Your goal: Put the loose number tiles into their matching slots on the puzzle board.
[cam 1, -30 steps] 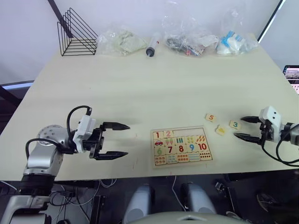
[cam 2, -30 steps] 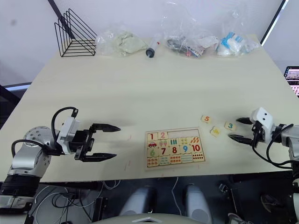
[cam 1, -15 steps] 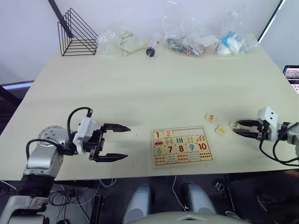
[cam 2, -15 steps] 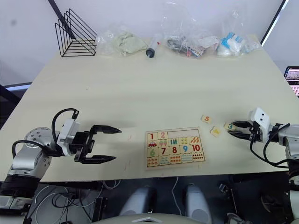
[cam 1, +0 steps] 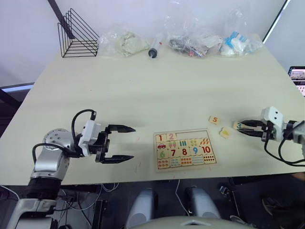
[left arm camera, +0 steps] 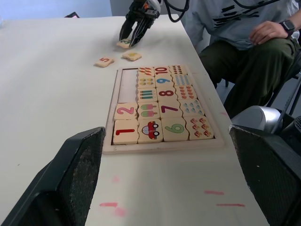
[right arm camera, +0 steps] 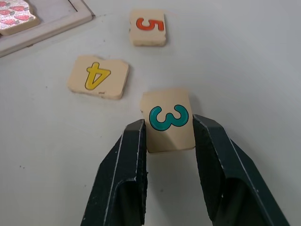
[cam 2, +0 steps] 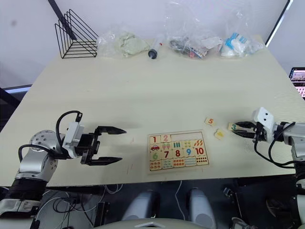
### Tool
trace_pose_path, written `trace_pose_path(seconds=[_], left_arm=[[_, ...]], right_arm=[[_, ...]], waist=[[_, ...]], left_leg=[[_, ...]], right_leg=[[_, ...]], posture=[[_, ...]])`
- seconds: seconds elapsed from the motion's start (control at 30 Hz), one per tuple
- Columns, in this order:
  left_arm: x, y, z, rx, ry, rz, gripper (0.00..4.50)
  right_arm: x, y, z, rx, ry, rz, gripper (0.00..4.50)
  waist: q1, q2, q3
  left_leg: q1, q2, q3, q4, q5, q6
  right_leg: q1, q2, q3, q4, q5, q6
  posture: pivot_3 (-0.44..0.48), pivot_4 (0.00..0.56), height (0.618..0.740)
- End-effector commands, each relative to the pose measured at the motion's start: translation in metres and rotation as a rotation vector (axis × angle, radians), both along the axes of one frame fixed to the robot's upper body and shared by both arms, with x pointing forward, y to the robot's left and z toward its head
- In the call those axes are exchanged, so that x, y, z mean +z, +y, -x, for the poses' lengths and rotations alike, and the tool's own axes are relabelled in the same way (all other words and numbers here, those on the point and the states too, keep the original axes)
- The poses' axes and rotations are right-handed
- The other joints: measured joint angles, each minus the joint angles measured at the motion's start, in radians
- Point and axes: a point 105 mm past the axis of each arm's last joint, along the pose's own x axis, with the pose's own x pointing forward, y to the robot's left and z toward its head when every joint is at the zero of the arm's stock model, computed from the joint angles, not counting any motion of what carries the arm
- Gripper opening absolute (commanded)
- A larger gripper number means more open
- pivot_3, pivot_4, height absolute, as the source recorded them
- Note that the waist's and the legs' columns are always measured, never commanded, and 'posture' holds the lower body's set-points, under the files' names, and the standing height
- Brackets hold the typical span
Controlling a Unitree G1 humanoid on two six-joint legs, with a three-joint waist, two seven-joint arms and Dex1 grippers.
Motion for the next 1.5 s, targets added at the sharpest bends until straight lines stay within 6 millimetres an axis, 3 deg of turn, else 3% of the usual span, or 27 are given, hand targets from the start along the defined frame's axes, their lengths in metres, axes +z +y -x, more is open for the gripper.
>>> trace_pose_path(seconds=[0.03, 0.23, 0.27, 0.5, 0.73, 1.27, 1.5], left_arm=[[0.007, 0.007, 0.000, 0.009, -0.017, 0.009, 4.50], [0.002, 0.008, 0.005, 0.003, -0.004, -0.004, 4.50], [0.002, 0.008, 0.006, 0.003, -0.002, -0.004, 4.50], [-0.002, 0.010, 0.007, 0.013, 0.005, -0.001, 4.50], [-0.002, 0.013, 0.008, 0.023, 0.009, 0.004, 4.50], [-0.008, 0.008, 0.007, 0.002, 0.020, 0.013, 4.50], [-0.007, 0.008, 0.005, -0.003, 0.022, 0.011, 4.50]], right_arm=[[0.023, 0.016, 0.000, 0.057, -0.043, 0.022, 1.38], [0.037, 0.044, 0.000, 0.102, -0.027, 0.062, 4.30], [0.037, 0.049, 0.002, 0.129, -0.021, 0.076, 4.46], [0.044, 0.075, 0.002, 0.176, -0.005, 0.069, 4.46], [0.045, 0.061, -0.002, 0.131, 0.009, 0.056, 4.46], [0.024, -0.002, -0.013, -0.132, -0.029, 0.096, 4.46], [0.016, -0.005, -0.008, -0.150, -0.012, 0.085, 4.46]], waist=[[0.000, 0.000, 0.000], [0.001, 0.000, 0.000], [0.001, 0.000, 0.000], [0.002, 0.000, 0.000], [0.004, 0.000, 0.000], [0.003, 0.000, 0.000], [0.000, 0.000, 0.000]], left_leg=[[0.000, 0.000, 0.000, 0.000, 0.000, 0.000], [0.000, 0.000, -0.001, 0.000, 0.000, 0.000], [0.000, 0.000, -0.001, 0.000, 0.000, 0.000], [-0.001, 0.000, -0.001, 0.000, 0.000, 0.000], [-0.002, 0.000, -0.002, 0.000, 0.000, 0.000], [-0.003, 0.000, -0.001, 0.000, 0.000, 0.000], [-0.002, 0.000, 0.000, 0.000, 0.000, 0.000]], right_leg=[[0.000, 0.000, 0.000, 0.000, 0.000, 0.000], [0.000, 0.000, 0.000, 0.000, 0.000, 0.000], [0.000, 0.000, 0.000, 0.000, 0.000, 0.000], [-0.001, 0.000, -0.001, 0.000, 0.000, 0.000], [-0.001, 0.000, -0.002, 0.000, 0.000, 0.000], [-0.002, 0.000, -0.002, 0.000, 0.000, 0.000], [-0.002, 0.000, -0.001, 0.000, 0.000, 0.000]], posture=[[0.000, 0.150, 0.740], [0.000, 0.150, 0.740], [0.000, 0.150, 0.740], [0.000, 0.150, 0.740], [0.000, 0.150, 0.740], [0.000, 0.150, 0.740], [0.000, 0.150, 0.740]])
